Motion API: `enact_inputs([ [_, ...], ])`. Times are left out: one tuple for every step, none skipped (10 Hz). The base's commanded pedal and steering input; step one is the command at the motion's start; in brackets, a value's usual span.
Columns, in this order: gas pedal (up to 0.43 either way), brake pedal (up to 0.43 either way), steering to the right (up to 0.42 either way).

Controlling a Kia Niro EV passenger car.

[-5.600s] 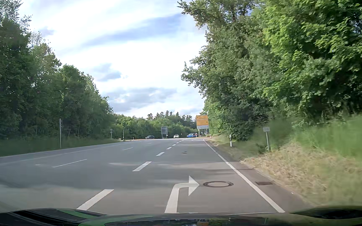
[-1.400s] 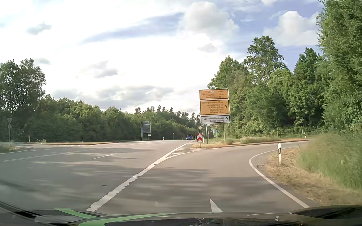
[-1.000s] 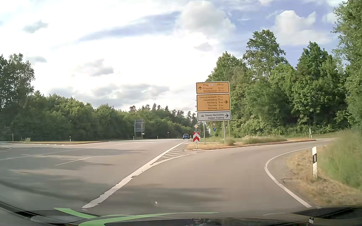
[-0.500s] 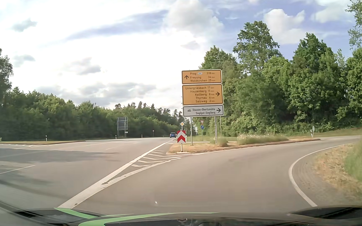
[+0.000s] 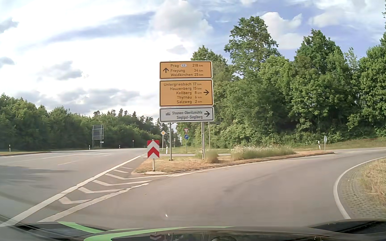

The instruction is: Follow the waypoints while adhering to traffic rules and regulations

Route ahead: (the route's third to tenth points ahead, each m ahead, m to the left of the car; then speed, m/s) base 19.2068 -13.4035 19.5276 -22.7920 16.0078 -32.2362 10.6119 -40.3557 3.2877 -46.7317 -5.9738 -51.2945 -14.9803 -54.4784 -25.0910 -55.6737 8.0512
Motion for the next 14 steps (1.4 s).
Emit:
enact_inputs([
  [0.0,0.0,0.176],
  [0.0,0.0,0.185],
  [0.0,0.0,0.195],
  [0.0,0.0,0.204],
  [0.0,0.0,0.208],
  [0.0,0.0,0.213],
  [0.02,0.0,0.219],
  [0.039,0.0,0.226],
  [0.079,0.0,0.231],
  [0.087,0.0,0.239],
  [0.087,0.0,0.246],
  [0.11,0.0,0.251],
  [0.11,0.0,0.258],
  [0.11,0.0,0.262],
])
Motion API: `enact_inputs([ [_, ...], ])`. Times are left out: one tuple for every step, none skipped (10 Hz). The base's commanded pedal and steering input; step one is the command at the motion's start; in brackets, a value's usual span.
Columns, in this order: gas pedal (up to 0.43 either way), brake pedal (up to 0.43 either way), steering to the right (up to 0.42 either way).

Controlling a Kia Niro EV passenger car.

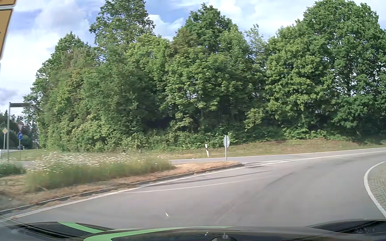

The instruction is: Follow the waypoints while adhering to traffic rules and regulations

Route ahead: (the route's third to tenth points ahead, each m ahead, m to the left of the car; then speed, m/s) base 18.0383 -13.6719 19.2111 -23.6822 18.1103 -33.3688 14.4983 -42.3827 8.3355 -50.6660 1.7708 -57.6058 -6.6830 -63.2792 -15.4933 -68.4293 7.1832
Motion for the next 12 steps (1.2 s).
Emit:
enact_inputs([
  [0.138,0.0,0.263],
  [0.138,0.0,0.263],
  [0.138,0.0,0.263],
  [0.157,0.0,0.263],
  [0.177,0.0,0.263],
  [0.177,0.0,0.263],
  [0.177,0.0,0.263],
  [0.177,0.0,0.263],
  [0.177,0.0,0.263],
  [0.177,0.0,0.263],
  [0.177,0.0,0.262],
  [0.177,0.0,0.262],
])
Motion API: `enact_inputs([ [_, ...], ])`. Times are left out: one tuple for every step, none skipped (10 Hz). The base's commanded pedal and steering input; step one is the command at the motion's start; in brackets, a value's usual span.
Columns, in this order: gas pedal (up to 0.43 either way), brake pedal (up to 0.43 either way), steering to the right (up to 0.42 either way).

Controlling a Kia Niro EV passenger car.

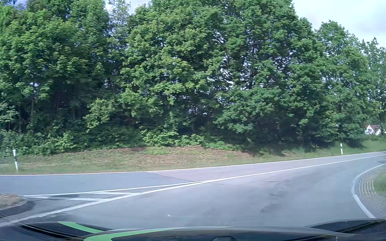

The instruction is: Follow the waypoints while adhering to traffic rules and regulations

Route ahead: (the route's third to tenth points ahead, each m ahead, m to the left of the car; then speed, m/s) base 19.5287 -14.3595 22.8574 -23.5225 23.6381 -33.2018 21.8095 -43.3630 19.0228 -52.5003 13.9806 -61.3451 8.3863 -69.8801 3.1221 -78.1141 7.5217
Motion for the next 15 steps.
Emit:
enact_inputs([
  [0.189,0.0,0.261],
  [0.189,0.0,0.26],
  [0.197,0.0,0.258],
  [0.197,0.0,0.254],
  [0.197,0.0,0.252],
  [0.22,0.0,0.252],
  [0.22,0.0,0.252],
  [0.22,0.0,0.251],
  [0.228,0.0,0.251],
  [0.24,0.0,0.251],
  [0.24,0.0,0.25],
  [0.24,0.0,0.246],
  [0.24,0.0,0.246],
  [0.24,0.0,0.245],
  [0.24,0.0,0.244],
])
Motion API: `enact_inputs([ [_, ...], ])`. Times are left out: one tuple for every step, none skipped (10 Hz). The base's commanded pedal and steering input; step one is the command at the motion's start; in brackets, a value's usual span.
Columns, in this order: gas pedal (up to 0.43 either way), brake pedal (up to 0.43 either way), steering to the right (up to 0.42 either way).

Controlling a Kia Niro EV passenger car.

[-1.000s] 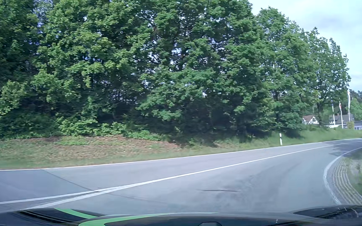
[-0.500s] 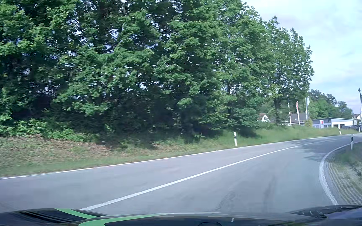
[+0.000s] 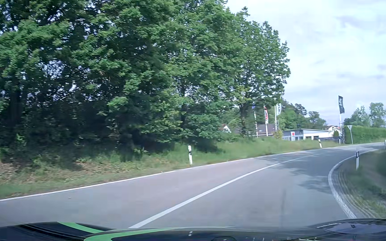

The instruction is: Follow the waypoints while adhering to traffic rules and regulations

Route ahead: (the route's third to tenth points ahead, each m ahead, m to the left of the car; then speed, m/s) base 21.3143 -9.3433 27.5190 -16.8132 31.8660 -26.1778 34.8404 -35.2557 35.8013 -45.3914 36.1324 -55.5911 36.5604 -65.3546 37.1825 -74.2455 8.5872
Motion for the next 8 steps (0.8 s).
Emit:
enact_inputs([
  [0.24,0.0,0.237],
  [0.24,0.0,0.231],
  [0.24,0.0,0.221],
  [0.24,0.0,0.212],
  [0.24,0.0,0.204],
  [0.24,0.0,0.194],
  [0.24,0.0,0.183],
  [0.24,0.0,0.175],
])
